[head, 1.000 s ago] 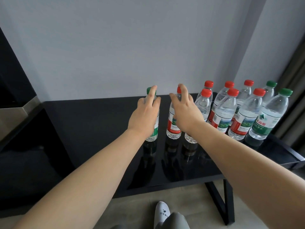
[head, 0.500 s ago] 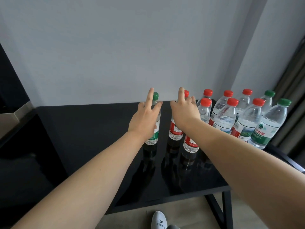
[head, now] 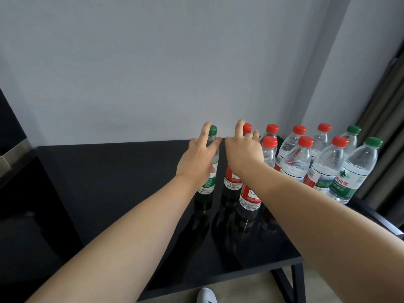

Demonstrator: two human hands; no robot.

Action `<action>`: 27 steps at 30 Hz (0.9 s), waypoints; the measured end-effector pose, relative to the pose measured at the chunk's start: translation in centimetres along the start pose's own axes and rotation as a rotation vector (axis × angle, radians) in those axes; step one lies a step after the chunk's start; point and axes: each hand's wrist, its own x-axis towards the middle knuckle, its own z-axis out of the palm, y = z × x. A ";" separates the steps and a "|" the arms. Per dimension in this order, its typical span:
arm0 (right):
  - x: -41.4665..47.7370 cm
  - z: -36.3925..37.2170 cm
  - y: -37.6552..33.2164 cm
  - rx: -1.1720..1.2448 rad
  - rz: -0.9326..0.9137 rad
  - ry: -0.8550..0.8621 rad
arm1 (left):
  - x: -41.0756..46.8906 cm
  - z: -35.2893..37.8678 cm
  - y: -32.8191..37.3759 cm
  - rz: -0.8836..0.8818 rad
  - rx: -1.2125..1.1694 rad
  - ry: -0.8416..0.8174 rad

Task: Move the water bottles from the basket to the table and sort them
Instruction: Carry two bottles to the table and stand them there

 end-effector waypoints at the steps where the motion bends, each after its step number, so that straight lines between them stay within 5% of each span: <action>1: 0.0 0.0 0.0 0.003 0.005 0.003 | 0.2 0.1 0.1 0.000 -0.014 -0.001; 18: -1.5 -1.8 0.6 -0.060 -0.006 -0.053 | 0.5 -3.1 0.5 0.037 0.177 -0.110; 27: -7.0 -4.8 1.3 0.091 -0.030 -0.009 | -4.6 -8.1 1.2 -0.125 0.263 -0.182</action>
